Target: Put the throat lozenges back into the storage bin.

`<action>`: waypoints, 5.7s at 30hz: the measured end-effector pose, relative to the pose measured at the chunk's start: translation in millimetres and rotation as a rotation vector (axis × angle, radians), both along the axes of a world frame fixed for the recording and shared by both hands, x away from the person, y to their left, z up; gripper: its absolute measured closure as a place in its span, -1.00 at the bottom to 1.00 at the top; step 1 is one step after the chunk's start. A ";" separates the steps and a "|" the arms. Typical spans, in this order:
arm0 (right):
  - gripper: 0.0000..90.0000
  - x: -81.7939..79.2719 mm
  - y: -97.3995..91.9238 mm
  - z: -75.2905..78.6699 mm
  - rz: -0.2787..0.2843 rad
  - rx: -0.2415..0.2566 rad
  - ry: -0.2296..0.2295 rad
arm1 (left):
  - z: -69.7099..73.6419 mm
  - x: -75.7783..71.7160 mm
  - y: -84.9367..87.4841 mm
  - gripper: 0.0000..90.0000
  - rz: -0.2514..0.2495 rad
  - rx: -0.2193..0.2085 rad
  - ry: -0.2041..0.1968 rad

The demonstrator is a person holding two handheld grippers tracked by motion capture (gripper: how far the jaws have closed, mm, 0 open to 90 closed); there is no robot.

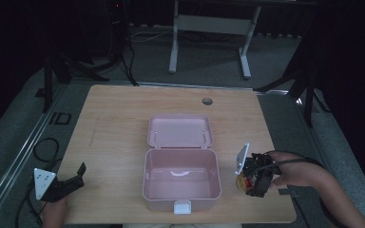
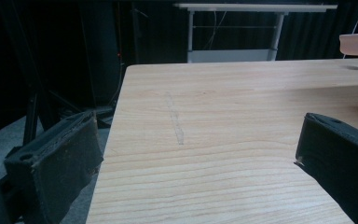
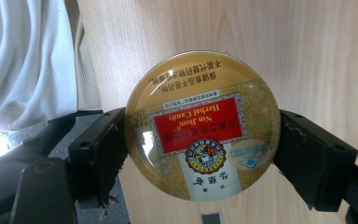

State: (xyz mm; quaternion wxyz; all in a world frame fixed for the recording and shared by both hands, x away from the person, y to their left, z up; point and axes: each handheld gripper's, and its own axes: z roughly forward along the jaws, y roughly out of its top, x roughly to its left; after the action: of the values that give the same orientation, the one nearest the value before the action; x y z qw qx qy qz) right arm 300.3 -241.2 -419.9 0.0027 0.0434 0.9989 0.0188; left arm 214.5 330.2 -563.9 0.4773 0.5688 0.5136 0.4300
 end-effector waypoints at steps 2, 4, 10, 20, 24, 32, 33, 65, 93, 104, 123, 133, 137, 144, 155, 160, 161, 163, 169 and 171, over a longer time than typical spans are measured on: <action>-0.54 -1.3 2.2 8.3 -0.003 -0.002 -0.004 | 0.0 0.0 0.0 -0.99 0.000 0.000 0.000; -0.54 -2.9 4.5 16.5 0.002 -0.006 -0.013 | 0.0 0.0 0.0 -0.99 0.000 0.000 0.000; -0.54 -4.7 13.2 39.4 0.007 0.011 -0.046 | 0.0 0.1 0.0 -0.99 -0.001 -0.001 0.000; -0.54 -7.0 49.7 51.7 0.075 0.046 -0.047 | 0.1 0.0 0.4 -0.99 -0.001 -0.002 0.002; -0.54 -8.2 67.3 54.2 0.108 0.059 -0.045 | 0.1 0.0 0.7 -0.99 -0.002 -0.004 0.001; -0.54 -11.2 93.4 57.7 0.170 0.078 -0.042 | 0.0 0.0 0.9 -0.99 -0.003 -0.005 0.001; -0.54 -11.3 96.3 57.8 0.173 0.079 -0.041 | 0.1 0.0 0.8 -0.99 -0.003 -0.004 0.001; -0.54 7.3 138.3 -30.1 0.190 -0.022 0.071 | 0.1 0.2 0.7 -0.99 -0.004 -0.001 0.003; -0.70 10.2 140.1 -27.0 0.205 0.004 0.072 | 0.1 0.3 0.2 -0.99 -0.002 0.002 0.002; -0.70 13.6 95.8 34.9 0.134 0.251 0.019 | 0.1 0.2 0.4 -0.99 -0.002 0.002 0.001; -0.70 41.8 -6.6 -12.2 -0.169 0.411 -0.033 | 0.1 0.1 0.2 -0.99 -0.001 0.002 0.002; -0.71 62.2 -45.2 -89.1 -0.431 0.579 -0.222 | 0.1 0.3 0.0 -0.99 -0.004 0.002 0.004; -0.71 68.3 -55.9 -108.4 -0.516 0.618 -0.300 | 0.2 0.4 0.0 -0.99 -0.005 0.002 0.005; -0.72 75.1 -70.7 -127.3 -0.676 0.660 -0.435 | 0.1 0.4 0.0 -0.99 -0.004 0.002 0.004; -0.73 70.5 -89.6 -134.7 -0.885 0.700 -0.629 | 0.3 0.7 0.6 -0.99 -0.002 -0.001 0.010; -0.73 65.0 -93.8 -134.7 -0.937 0.729 -0.721 | 0.2 1.0 1.1 -0.99 -0.001 -0.008 0.009; -0.73 65.3 -96.0 -134.2 -0.953 0.736 -0.727 | 0.2 0.8 1.2 -0.99 0.000 -0.009 0.008; -0.73 65.7 -100.4 -133.9 -0.992 0.730 -0.752 | 0.2 0.7 1.3 -0.99 0.001 -0.009 0.007; -0.73 66.7 -113.7 -134.7 -1.106 0.656 -0.819 | 0.1 0.6 1.3 -0.99 0.004 -0.009 0.007; -0.73 66.9 -115.4 -135.2 -1.119 0.644 -0.817 | 0.1 0.6 1.3 -0.99 0.004 -0.011 0.007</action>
State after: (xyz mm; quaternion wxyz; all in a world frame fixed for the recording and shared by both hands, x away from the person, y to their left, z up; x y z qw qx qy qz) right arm 367.2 -356.6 -555.1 0.3683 0.5312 0.6930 0.3193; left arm 215.0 331.5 -563.8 0.4778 0.5664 0.5188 0.4263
